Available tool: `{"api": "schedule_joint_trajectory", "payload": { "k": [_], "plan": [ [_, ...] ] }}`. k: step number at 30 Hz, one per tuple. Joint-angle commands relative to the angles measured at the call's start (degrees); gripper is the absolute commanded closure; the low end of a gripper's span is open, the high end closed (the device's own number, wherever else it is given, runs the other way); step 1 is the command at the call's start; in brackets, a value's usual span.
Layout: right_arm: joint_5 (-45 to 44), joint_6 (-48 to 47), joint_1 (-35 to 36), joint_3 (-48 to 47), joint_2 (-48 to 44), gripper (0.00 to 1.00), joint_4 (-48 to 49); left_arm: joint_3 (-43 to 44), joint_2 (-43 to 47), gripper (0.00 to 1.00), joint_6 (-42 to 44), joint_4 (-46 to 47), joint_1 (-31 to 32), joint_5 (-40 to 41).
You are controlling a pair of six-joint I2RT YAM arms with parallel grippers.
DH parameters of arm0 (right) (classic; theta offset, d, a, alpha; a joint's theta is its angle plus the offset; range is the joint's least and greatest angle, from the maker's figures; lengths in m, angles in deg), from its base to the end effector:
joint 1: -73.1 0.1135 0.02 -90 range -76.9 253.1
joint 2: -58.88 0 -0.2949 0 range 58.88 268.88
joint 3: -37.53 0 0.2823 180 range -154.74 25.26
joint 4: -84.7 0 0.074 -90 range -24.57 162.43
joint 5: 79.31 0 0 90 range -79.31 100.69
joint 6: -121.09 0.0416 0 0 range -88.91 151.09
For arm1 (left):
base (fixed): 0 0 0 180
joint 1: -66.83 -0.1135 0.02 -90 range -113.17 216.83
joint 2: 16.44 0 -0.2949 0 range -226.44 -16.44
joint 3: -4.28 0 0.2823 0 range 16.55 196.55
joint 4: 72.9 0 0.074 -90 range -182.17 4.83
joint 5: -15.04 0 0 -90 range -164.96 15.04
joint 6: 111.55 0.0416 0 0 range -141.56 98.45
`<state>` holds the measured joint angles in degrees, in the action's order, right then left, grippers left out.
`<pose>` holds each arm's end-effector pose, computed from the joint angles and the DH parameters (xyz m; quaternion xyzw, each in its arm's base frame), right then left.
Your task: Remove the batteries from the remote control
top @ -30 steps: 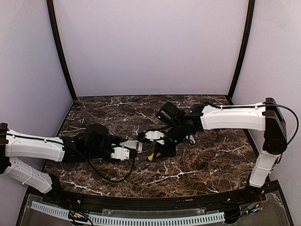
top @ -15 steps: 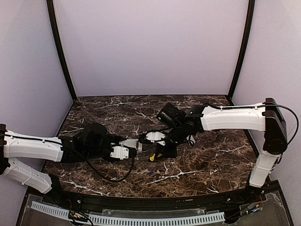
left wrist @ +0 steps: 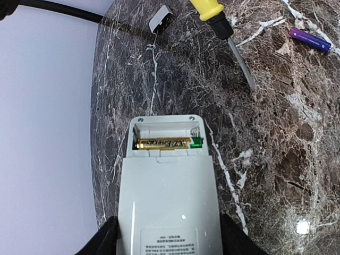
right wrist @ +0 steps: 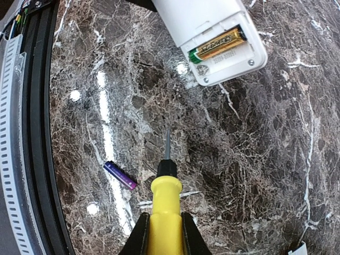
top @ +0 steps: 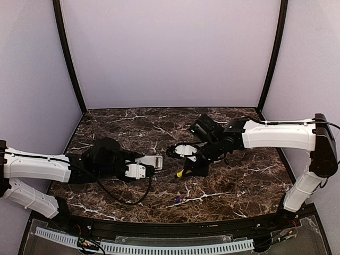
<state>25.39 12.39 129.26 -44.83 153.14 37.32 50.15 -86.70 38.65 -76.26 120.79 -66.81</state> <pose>0.2009 0.3186 0.2512 -0.6082 0.7388 0.2012 0.2092 0.1692 -0.2225 0.2209 0.6968 0.4949 0.0888 0.5115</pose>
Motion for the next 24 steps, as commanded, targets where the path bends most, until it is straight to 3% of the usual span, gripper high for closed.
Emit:
{"api": "schedule_joint_trajectory", "payload": {
  "k": [1, 24],
  "plan": [
    [-1.6, 1.8, -0.9, 1.9, -2.6, 1.0, 3.4, -0.5, 1.7, 0.99, -1.2, 2.3, 0.2, -1.4],
    [-12.6, 11.1, -2.6, 7.4, -13.4, 1.0, 11.3, -0.8, 4.1, 1.0, -5.8, 6.3, 0.0, -2.6]
  ]
}}
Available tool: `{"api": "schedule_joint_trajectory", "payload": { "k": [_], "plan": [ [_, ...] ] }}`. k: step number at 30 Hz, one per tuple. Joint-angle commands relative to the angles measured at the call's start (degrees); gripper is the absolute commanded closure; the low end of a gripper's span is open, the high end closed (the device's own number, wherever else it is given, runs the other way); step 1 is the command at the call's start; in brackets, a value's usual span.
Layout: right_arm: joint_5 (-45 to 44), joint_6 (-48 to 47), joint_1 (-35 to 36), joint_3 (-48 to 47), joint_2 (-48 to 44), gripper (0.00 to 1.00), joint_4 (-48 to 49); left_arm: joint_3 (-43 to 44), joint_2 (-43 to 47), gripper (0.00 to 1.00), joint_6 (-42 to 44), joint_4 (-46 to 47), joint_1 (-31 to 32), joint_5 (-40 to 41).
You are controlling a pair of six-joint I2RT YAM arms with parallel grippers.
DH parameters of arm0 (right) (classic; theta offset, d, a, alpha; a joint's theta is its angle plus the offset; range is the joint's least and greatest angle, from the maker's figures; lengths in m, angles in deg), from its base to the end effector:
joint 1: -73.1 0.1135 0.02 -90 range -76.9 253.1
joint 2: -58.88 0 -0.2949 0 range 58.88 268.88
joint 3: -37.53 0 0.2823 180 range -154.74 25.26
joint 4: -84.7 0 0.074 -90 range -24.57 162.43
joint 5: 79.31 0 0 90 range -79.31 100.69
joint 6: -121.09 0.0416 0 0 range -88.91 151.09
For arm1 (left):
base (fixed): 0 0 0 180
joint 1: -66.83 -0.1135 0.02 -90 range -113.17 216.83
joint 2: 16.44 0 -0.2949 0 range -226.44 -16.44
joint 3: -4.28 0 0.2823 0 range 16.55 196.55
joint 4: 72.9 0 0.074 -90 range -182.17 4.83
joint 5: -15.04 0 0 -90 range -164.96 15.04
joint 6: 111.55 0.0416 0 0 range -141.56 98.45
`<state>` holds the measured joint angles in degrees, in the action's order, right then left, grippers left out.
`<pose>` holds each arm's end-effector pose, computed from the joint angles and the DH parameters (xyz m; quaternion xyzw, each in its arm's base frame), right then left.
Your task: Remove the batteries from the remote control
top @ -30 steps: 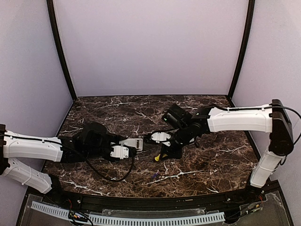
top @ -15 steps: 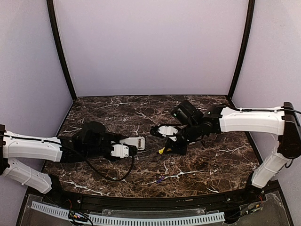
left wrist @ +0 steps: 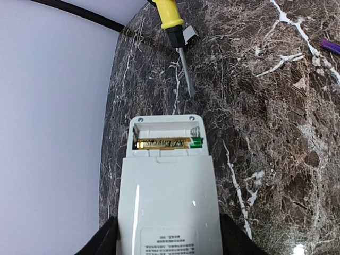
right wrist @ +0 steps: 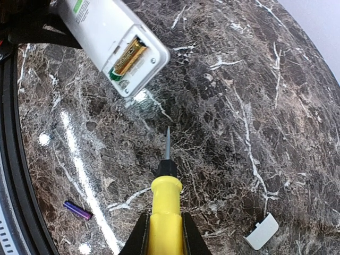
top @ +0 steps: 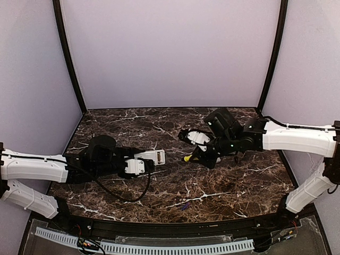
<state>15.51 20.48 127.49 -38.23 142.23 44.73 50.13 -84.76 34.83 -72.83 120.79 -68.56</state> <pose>0.1972 0.2814 0.2839 -0.5133 0.7773 0.1712 0.3209 0.1676 -0.2225 0.2357 0.6633 0.4994 0.0581 0.5543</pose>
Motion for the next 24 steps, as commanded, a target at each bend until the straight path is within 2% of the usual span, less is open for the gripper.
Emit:
{"api": "schedule_joint_trajectory", "payload": {
  "k": [1, 6, 14, 24],
  "plan": [
    [-2.9, 3.5, -1.1, 0.8, -2.8, 1.0, 4.1, -0.8, 2.4, 1.0, -2.2, 3.3, 0.1, -0.9],
    [-1.8, 6.2, -1.7, 0.8, -4.7, 1.0, 5.3, -0.6, 3.3, 0.99, -3.9, 3.9, -0.1, -1.9],
    [11.0, 9.9, -2.1, -0.2, -7.7, 1.0, 5.9, -0.3, 4.5, 1.0, -6.2, 4.1, -0.4, -4.0],
    [13.9, 15.4, -3.6, -0.7, -10.9, 1.0, 5.1, -0.2, 4.8, 1.0, -6.7, 4.8, -0.5, -3.7]
  ]
}}
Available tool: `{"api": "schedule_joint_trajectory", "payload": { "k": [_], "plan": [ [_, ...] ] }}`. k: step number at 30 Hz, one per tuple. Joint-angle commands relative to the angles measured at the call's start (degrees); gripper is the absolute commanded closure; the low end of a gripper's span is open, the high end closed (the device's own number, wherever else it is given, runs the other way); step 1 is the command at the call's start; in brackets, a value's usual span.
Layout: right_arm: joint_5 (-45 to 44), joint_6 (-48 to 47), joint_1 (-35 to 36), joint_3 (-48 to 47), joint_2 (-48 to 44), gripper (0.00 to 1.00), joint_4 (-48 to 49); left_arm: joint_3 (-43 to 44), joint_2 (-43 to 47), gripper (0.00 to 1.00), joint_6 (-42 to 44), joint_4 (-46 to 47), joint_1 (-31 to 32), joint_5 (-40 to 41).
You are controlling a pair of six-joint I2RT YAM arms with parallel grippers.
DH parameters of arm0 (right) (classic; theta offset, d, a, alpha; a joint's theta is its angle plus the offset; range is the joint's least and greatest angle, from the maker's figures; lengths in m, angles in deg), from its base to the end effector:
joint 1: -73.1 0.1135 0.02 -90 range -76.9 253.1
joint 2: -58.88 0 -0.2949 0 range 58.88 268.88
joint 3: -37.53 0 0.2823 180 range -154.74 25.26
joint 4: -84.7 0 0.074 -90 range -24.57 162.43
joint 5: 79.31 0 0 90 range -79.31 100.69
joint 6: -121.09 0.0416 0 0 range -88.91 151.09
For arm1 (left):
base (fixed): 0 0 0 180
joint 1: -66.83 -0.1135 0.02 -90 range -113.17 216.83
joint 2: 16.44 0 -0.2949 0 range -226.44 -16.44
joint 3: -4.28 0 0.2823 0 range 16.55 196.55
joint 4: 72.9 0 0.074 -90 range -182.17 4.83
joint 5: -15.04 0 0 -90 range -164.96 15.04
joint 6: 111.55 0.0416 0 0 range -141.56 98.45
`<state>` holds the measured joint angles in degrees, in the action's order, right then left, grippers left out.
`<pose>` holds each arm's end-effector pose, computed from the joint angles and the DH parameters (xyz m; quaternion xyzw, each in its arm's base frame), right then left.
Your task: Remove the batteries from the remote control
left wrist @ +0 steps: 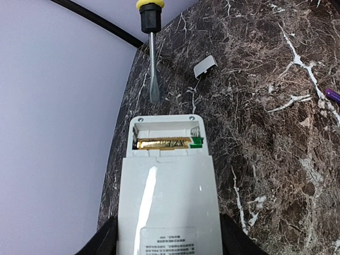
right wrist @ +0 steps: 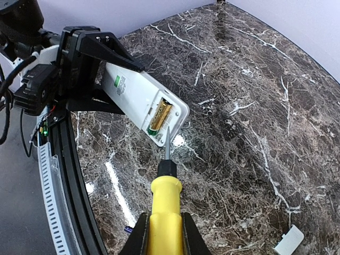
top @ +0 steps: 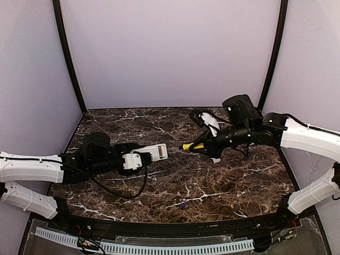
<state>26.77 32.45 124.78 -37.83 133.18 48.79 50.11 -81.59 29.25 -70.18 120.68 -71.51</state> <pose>0.1869 0.2551 0.3375 -0.4318 0.7669 0.3156 0.3548 0.1632 -0.2191 0.2547 0.6233 0.5040 0.0082 0.5978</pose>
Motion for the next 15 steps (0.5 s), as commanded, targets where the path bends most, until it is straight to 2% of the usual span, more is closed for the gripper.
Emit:
{"api": "schedule_joint_trajectory", "payload": {
  "k": [1, 15],
  "plan": [
    [3.6, 3.9, -1.0, -1.1, -2.1, 1.0, 1.1, -0.2, 1.7, 1.0, -1.2, 2.3, -0.4, -0.7],
    [9.0, 10.1, -1.7, 3.1, -1.7, 1.0, 8.5, -0.1, 2.4, 1.0, -2.6, 3.3, -0.4, -1.2]
  ]
}}
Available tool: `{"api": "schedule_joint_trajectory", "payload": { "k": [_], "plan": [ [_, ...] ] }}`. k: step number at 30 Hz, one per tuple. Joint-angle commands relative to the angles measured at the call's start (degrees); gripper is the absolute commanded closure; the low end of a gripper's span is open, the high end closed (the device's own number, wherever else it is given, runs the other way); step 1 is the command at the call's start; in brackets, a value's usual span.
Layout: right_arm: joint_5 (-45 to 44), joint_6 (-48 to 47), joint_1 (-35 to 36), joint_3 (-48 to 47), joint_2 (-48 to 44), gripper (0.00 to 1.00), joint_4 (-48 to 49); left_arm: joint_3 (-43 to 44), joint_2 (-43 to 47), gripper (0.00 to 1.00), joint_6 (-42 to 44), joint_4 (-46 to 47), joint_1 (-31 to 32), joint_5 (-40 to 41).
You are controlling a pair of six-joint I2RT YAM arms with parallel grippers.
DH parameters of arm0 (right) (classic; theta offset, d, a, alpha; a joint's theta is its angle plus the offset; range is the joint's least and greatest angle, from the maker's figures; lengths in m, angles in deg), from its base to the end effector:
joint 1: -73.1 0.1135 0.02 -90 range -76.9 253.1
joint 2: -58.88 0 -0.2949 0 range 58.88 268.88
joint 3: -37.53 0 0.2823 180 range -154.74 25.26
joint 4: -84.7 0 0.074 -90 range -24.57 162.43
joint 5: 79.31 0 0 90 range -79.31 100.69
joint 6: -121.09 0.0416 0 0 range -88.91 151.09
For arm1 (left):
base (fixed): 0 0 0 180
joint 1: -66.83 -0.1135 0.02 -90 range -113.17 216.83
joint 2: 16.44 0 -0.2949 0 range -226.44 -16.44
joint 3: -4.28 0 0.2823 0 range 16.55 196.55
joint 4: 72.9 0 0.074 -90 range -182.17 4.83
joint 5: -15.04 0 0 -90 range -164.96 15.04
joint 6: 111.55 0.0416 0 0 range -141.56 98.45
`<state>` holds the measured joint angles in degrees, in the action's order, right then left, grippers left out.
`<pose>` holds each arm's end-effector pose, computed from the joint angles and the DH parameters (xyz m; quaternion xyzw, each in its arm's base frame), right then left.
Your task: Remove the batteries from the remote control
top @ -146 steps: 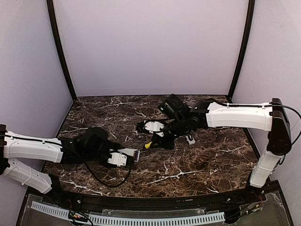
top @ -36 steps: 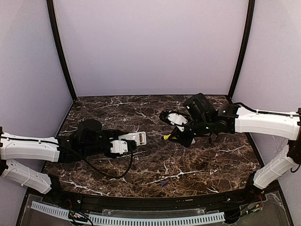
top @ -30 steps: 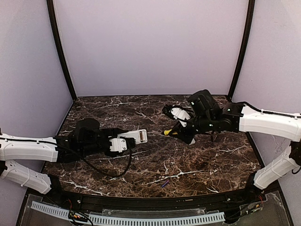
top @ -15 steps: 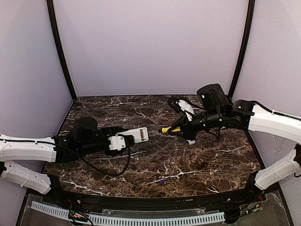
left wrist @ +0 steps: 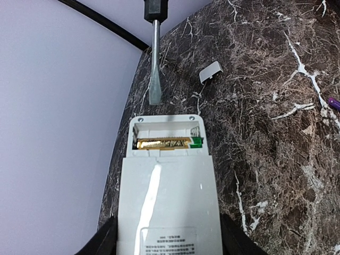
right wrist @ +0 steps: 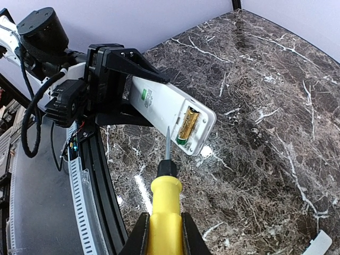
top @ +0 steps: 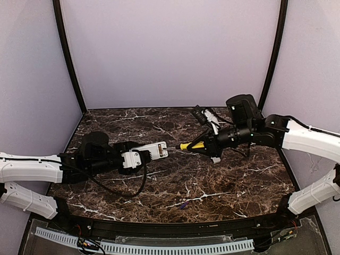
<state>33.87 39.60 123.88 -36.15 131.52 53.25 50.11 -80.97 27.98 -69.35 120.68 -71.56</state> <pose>0.1840 0.2513 0.3433 -0.3996 0.7569 0.3923 0.3368 0.1625 -0.2183 0.2590 0.6117 0.5062 0.0006 0.6079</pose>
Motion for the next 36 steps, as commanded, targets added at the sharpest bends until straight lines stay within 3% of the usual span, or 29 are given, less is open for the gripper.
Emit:
{"api": "schedule_joint_trajectory", "payload": {
  "k": [1, 36],
  "plan": [
    [2.2, 3.2, -0.9, 1.5, 0.0, 1.0, 4.1, -0.1, 1.8, 1.0, -1.2, 2.5, -0.5, -1.2],
    [4.5, 8.0, -2.5, 0.5, 6.3, 1.0, 4.8, -0.5, 2.0, 1.0, -0.8, 2.5, -0.4, -2.0]
  ]
}}
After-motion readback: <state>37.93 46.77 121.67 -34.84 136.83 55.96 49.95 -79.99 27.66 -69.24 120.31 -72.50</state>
